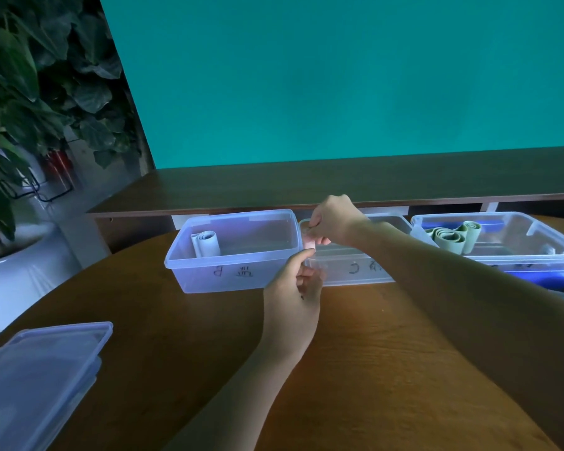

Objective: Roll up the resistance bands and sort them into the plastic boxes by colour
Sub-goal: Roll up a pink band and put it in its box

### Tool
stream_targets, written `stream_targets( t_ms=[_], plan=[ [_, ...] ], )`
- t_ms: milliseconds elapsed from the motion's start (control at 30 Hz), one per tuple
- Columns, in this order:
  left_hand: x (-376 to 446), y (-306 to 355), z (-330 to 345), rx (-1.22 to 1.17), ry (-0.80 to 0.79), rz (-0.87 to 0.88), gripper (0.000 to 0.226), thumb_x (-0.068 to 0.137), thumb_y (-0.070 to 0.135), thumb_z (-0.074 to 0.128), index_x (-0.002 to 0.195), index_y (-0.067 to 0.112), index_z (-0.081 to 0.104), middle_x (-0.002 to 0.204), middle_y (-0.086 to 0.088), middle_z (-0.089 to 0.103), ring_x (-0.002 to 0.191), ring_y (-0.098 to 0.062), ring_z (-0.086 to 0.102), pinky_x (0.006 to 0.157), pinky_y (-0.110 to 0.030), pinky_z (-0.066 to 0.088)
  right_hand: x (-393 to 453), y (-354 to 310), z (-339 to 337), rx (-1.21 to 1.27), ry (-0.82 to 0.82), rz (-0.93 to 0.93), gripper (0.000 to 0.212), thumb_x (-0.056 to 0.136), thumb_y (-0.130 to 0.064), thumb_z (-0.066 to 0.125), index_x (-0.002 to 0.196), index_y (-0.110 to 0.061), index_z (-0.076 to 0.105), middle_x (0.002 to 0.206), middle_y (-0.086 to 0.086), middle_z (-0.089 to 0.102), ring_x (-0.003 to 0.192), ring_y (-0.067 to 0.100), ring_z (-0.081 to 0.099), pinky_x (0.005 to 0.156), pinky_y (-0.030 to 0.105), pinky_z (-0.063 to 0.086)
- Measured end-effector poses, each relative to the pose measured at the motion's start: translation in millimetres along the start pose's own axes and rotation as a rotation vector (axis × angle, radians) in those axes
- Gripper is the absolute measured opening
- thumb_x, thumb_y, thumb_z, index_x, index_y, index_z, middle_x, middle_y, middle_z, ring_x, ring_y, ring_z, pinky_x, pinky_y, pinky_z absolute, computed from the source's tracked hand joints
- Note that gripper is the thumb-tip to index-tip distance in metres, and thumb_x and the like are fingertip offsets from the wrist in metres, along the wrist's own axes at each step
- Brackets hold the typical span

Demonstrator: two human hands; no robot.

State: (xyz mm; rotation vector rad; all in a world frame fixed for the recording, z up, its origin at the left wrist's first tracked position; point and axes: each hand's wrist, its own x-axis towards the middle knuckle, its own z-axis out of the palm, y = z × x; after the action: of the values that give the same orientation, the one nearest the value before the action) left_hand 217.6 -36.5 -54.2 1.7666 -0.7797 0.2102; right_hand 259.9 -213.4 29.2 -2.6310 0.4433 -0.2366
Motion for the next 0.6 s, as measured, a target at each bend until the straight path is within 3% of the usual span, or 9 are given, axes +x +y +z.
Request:
stream_targets(
  t_ms=[100,267,400,600],
  plan=[
    [1,-1,0,0.014,-0.006,0.008,0.042,0.093,0.046,0.06,0.132,0.028,0.06,0.103,0.022,0.065,0.095,0.009,0.061,0.08,-0.005,0.048,-3,-1,4,-0.013,0.042,-0.002,0.012,0.086,-0.013,0.074,0.088,-0.001,0.078,0.081,0.01,0.077,0.077,0.019,0.076,0.082,0.033,0.061],
    [0,-1,0,0.017,-0.012,0.02,0.042,0.094,0.044,0.062,0.133,0.028,0.059,0.106,0.021,0.066,0.096,0.013,0.06,0.08,-0.003,0.047,-2,9,7,0.134,0.048,0.04,0.013,0.082,-0.007,0.082,0.088,0.002,0.075,0.079,0.014,0.077,0.072,0.02,0.077,0.079,0.037,0.063],
    [0,-1,1,0.012,-0.021,0.017,0.039,0.094,0.043,0.062,0.131,0.03,0.059,0.108,0.017,0.067,0.098,0.007,0.062,0.079,-0.003,0.046,-4,14,6,0.285,0.043,0.079,0.019,0.077,-0.007,0.086,0.091,0.0,0.074,0.081,0.012,0.077,0.068,0.017,0.076,0.075,0.033,0.064],
    [0,-3,1,0.022,-0.032,0.003,0.044,0.093,0.043,0.063,0.134,0.028,0.059,0.108,0.017,0.068,0.099,0.004,0.063,0.08,-0.004,0.047,-2,13,5,0.308,0.032,0.121,0.02,0.076,-0.009,0.088,0.089,-0.001,0.076,0.078,0.01,0.077,0.065,0.016,0.076,0.071,0.029,0.063]
  ],
)
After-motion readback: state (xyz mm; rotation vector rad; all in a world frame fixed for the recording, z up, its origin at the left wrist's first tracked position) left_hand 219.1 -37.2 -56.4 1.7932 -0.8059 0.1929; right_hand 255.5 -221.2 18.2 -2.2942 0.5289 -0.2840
